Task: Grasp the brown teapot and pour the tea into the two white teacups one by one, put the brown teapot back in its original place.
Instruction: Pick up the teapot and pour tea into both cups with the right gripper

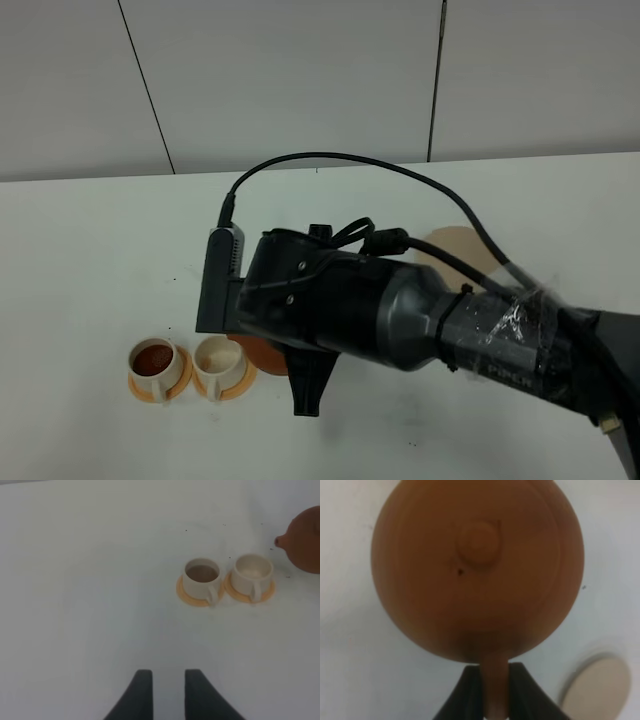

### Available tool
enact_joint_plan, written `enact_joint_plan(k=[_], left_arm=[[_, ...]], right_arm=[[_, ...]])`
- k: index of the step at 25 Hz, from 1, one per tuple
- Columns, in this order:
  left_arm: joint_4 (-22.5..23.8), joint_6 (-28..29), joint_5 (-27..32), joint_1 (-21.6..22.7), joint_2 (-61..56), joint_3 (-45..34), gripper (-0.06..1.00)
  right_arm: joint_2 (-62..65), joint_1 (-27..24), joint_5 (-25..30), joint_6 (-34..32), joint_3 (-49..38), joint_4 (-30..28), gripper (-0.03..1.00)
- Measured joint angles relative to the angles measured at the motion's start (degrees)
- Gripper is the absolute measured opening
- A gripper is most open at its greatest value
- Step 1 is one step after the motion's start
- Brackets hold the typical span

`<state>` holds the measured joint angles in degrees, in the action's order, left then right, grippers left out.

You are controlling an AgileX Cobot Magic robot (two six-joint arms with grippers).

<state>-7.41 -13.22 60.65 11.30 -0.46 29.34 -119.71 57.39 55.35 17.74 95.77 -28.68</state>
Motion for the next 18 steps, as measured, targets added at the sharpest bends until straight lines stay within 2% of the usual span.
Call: enact_joint_plan(k=[18], left_arm=[[0.0,0.0,0.0,0.0,0.0,0.0,0.23]], right_arm=[[-0.2,1.7,-1.2,-0.9,0.3,-9.0,0.10]])
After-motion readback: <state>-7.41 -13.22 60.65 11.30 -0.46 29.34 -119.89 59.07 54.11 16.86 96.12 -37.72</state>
